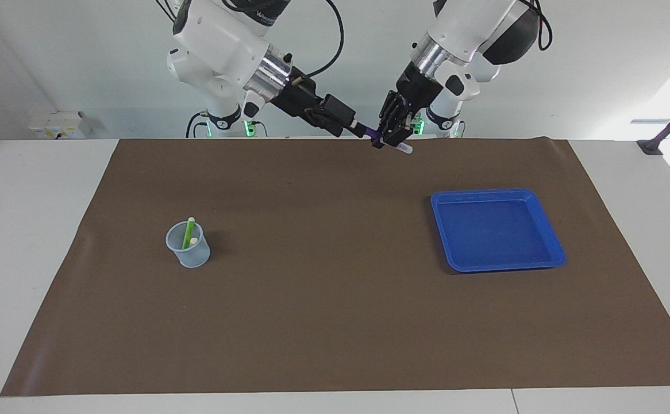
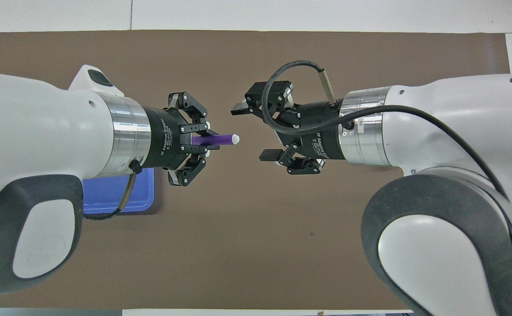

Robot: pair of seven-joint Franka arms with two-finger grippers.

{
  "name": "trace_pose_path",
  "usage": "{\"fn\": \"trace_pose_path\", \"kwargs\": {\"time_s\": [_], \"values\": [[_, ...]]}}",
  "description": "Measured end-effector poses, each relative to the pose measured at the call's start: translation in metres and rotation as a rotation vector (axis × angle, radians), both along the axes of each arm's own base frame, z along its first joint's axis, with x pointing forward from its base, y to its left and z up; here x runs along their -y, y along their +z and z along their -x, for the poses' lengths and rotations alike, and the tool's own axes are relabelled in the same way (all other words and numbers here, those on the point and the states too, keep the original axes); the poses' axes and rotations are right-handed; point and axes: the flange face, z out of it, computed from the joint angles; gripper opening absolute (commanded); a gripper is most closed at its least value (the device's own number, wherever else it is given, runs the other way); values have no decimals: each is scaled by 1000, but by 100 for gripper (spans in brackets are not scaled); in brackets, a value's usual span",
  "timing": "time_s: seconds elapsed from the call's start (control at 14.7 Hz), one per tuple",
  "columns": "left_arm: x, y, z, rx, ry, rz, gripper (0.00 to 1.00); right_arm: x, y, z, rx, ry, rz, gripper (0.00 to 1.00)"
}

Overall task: Right arm passes pens to left for tray arrangement
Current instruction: 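Place the purple pen upright in the tray with the left gripper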

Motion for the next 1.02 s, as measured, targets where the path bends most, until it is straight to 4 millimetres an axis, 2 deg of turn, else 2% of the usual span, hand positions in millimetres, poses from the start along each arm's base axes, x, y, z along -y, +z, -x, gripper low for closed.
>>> {"fn": "trace_pose_path", "kwargs": {"time_s": [0.14,0.27,0.54,0.75,0.88,1.02], "values": [[-15,-3,-9,53,-79,-24,0,8,-5,-3,58,30,132,100],[-40,-11,-22,106,-181,-55,0,27,-10,-10,112,63,245,100],[-108,-43,-45,181,-471,-127,0,104,-28,-30,157,194,430,100],[-168,-72,-56,222,-695,-162,0,146,-47,-32,181,390,608,100],[-201,-99,-57,234,-842,-203,0,170,-66,-32,195,524,696,100],[-227,-129,-56,225,-1001,-245,0,198,-94,-34,188,648,769,100]]}}
